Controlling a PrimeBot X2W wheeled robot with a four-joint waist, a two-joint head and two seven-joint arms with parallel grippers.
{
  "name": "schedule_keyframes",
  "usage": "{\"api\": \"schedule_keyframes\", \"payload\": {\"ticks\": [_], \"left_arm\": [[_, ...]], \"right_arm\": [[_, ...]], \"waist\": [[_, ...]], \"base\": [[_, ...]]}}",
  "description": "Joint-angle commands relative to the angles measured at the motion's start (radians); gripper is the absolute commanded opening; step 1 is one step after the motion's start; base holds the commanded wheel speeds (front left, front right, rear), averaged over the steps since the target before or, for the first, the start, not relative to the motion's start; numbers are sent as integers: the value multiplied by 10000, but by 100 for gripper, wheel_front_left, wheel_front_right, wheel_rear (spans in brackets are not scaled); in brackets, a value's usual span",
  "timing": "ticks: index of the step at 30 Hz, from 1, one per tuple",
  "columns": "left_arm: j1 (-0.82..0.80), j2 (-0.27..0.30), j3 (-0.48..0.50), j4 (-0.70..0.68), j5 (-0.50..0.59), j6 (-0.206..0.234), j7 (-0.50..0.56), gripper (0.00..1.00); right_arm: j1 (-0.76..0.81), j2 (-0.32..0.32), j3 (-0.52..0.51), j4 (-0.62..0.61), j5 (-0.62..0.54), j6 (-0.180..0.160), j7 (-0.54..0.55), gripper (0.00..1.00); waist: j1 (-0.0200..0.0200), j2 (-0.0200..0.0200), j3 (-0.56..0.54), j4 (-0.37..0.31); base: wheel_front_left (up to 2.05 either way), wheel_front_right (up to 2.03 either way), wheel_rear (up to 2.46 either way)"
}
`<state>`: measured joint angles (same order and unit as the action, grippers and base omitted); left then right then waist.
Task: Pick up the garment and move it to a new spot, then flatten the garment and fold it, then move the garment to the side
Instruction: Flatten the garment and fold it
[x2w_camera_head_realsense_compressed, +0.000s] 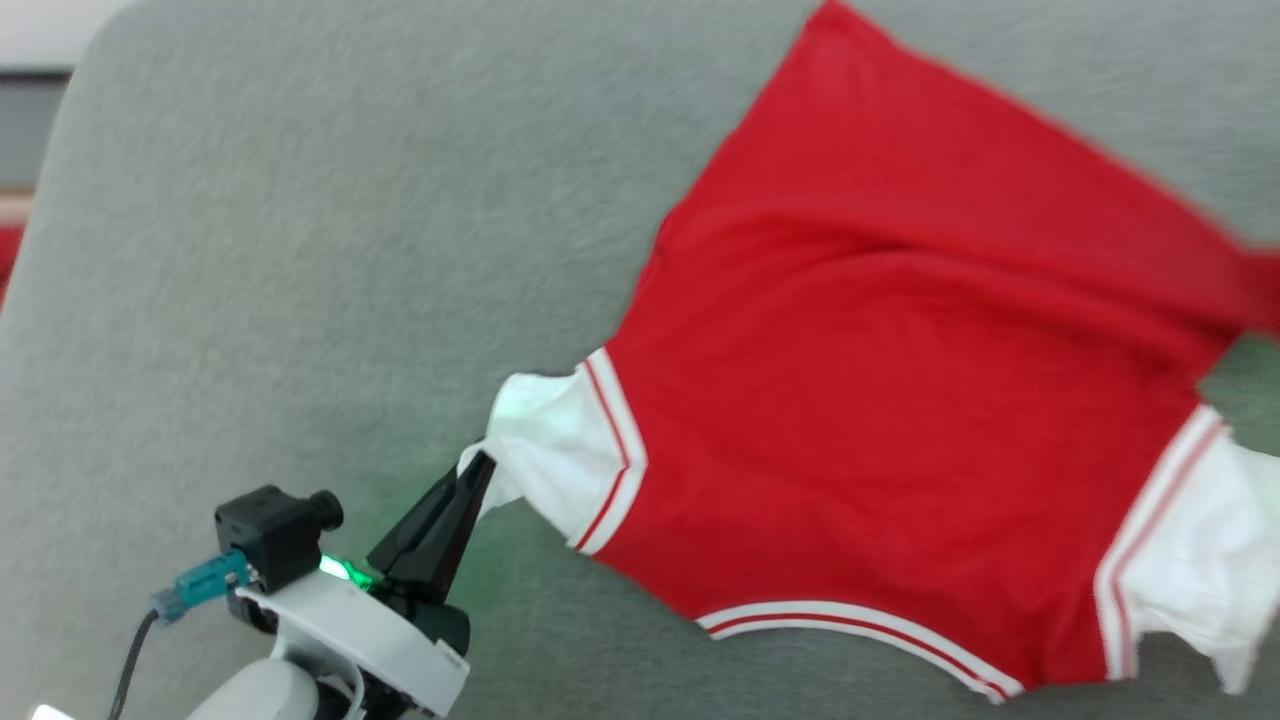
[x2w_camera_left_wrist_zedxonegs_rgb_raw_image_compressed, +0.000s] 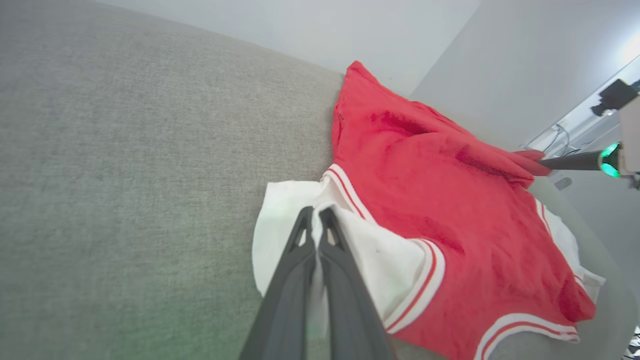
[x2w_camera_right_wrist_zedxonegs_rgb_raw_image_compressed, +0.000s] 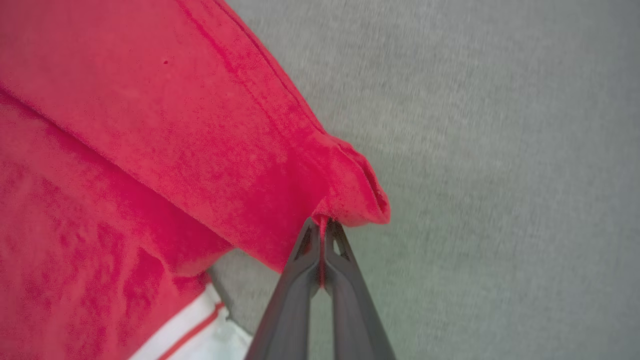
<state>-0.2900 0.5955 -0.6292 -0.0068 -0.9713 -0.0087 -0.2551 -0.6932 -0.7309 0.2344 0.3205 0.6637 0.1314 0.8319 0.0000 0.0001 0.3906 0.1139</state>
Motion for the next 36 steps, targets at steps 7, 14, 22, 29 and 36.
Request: {"api": "schedule_keyframes", "payload": {"ticks": [7,14,22,29,36], "left_arm": [[299,240,5,218,-210,37,228,0],[495,-32,-61,732,-411,4,192,0],[677,-387,-49,1209,-468,-87,70,0],[602,-669,36,1568,-501,-176,-4,0],[811,-758,249,1430,-396,-272,-55,0]], "right_arm": [[3541,31,-565,-2097,661,-11,209,0],[6152,788,-1368,-3390,322,-11,258,0],[8033,1774,-2156,-4252,23,-11,136,0],[8080,2322,-2539,-4508,-478,-11,-577,100],[7557,2149,-3308,-5344,-440,-11,-598,100]], "waist": [[0,-1,-1767,-1738],[0,-1,-2345,-2046],[0,-1,-2827,-2106],[0,-1,-2962,-1995],[0,-1,-2842,-1658]], "base": [[0,0,0],[0,0,0],[0,0,0],[0,0,0],[0,0,0]]}}
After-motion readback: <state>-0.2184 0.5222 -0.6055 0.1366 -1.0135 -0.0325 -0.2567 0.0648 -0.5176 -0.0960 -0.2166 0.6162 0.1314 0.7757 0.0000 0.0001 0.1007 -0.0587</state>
